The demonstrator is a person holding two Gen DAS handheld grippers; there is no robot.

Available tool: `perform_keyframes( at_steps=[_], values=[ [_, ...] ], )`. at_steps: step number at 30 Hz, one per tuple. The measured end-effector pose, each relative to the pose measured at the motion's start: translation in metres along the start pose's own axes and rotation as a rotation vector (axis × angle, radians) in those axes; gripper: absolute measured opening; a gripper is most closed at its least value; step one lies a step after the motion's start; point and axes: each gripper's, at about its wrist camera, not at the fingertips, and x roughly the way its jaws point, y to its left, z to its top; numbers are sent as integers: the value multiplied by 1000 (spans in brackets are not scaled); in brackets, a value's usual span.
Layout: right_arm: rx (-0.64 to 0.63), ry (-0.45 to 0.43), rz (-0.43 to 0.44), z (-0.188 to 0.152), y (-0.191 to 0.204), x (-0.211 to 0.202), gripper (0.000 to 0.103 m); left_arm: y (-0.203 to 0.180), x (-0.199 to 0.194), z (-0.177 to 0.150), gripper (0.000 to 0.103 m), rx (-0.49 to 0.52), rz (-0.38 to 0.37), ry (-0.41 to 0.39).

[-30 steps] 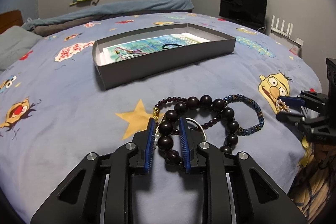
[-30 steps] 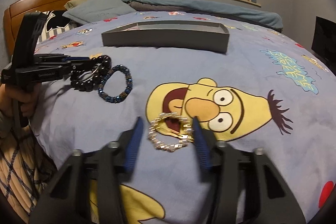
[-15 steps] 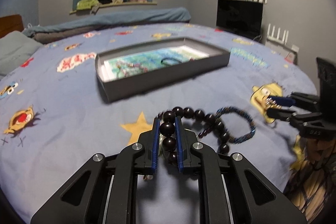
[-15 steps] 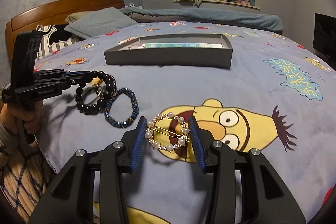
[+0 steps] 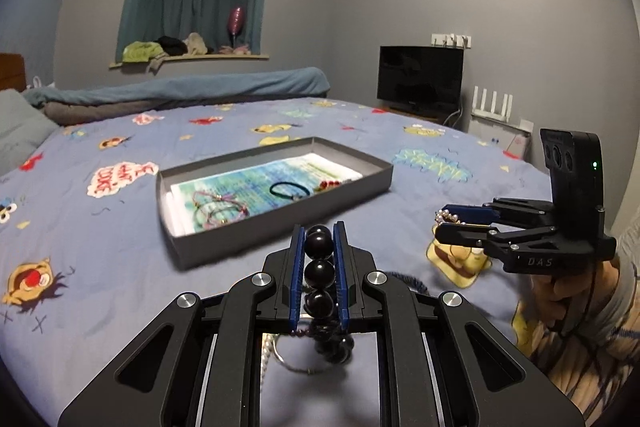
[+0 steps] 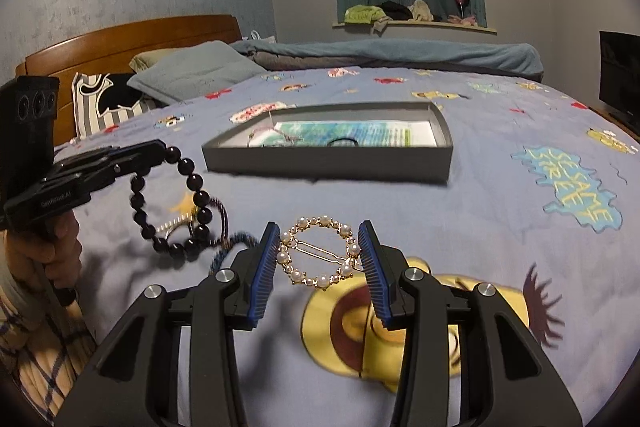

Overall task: Organize jewelry
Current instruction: 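Grasp the black bead bracelet with the left tool while the right tool closes around the pearl ring clip, then carry the black bead bracelet into the gray box and release while the right tool drops the pearl clip there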

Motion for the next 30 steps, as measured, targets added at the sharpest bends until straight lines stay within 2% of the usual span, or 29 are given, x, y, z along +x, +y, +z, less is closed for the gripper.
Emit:
perform_keyframes(
  at_steps=[13, 24, 30],
  values=[
    [22, -52, 8, 46, -10, 30, 41, 23, 14, 30, 15, -31, 19, -66],
    [33, -59, 9, 80, -19, 66, 41, 42, 26, 61, 15, -45, 39, -118],
    [12, -32, -3, 100, -18, 97, 41, 62, 43, 75, 15, -76, 58, -121]
  ],
)
